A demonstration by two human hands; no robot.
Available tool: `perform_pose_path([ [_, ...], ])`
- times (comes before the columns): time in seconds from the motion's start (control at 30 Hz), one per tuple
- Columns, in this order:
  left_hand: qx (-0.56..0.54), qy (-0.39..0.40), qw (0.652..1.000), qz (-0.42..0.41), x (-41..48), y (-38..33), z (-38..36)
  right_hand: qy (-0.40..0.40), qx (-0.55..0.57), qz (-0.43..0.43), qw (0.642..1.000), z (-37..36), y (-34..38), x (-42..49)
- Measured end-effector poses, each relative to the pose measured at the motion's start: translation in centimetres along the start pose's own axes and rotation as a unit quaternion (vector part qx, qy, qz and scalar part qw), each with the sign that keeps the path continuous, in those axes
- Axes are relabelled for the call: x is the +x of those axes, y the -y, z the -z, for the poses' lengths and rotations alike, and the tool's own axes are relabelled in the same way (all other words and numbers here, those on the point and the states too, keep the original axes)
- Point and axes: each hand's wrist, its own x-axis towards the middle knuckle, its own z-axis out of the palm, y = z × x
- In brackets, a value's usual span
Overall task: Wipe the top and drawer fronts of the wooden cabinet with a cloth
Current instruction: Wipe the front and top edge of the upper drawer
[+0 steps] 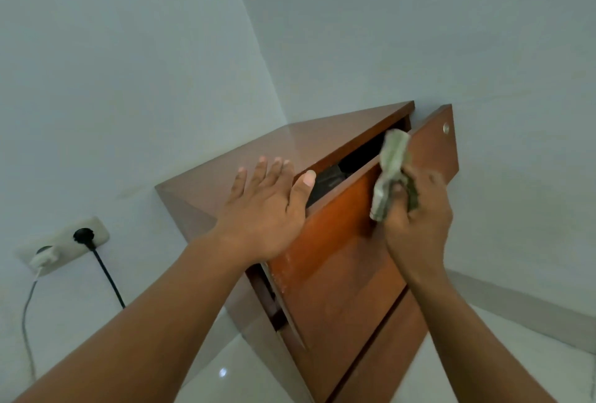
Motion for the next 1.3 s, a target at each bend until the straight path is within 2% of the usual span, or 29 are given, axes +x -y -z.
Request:
perform_pose_path([
  [0.07,0.0,0.0,1.0,0.006,0.0,-0.1,0.0,0.106,-0.034,0.109,0.988,-0.2,3.0,2.7],
  [0.13,0.0,0.001,1.0,0.007,0.1,-0.1,0.0,0.262,-0.092,0.166,0.946,-0.7,5.5,5.0],
  [0.2,0.002,0.005,1.0,0.009,0.1,-0.1,0.0,0.395,-0.155,0.167,0.89,-1.4,6.9,6.7],
  [0.23,0.003,0.009,1.0,0.009,0.1,-0.1,0.1,0.437,-0.173,0.161,0.868,-1.6,7.1,7.3],
  [0.3,0.006,0.012,1.0,0.009,0.1,-0.2,0.1,0.468,-0.2,0.149,0.848,-1.6,6.9,8.5],
  [0.37,0.003,0.012,1.0,0.01,0.0,-0.3,0.1,0.452,-0.266,0.142,0.839,-1.5,6.1,10.0],
  [0.43,0.003,0.013,1.0,0.012,0.0,-0.5,0.1,0.406,-0.292,0.118,0.858,-1.2,5.1,11.3],
  [0.53,0.007,0.012,1.0,0.012,0.0,-0.6,0.0,0.258,-0.184,0.107,0.943,-0.4,4.4,11.2],
  [0.6,0.003,0.012,1.0,0.009,0.1,-0.5,0.1,0.172,-0.106,0.087,0.975,0.0,4.4,9.4],
  [0.63,0.002,0.012,1.0,0.008,0.2,-0.4,0.1,0.155,-0.07,0.079,0.982,0.0,4.5,7.9],
  [0.8,0.004,0.01,1.0,0.001,0.0,-0.4,0.2,0.211,0.019,0.225,0.951,-0.9,3.7,1.6],
  [0.9,0.005,0.016,1.0,-0.003,0.0,-0.3,0.2,0.185,0.029,0.22,0.957,-1.1,1.6,2.7],
  [1.17,0.031,0.023,0.999,-0.02,0.4,-0.4,0.3,0.082,0.001,0.068,0.994,-1.9,-4.5,7.2],
  [1.23,0.033,0.026,0.999,-0.021,0.5,-0.3,0.3,0.013,0.011,-0.025,1.0,-2.3,-5.2,7.9],
  [1.27,0.037,0.026,0.999,-0.019,0.6,-0.2,0.3,-0.039,0.037,-0.109,0.993,-2.3,-5.4,8.1],
  [1.3,0.044,0.024,0.999,-0.016,0.6,-0.2,0.3,-0.096,0.067,-0.209,0.971,-2.2,-5.5,7.9],
])
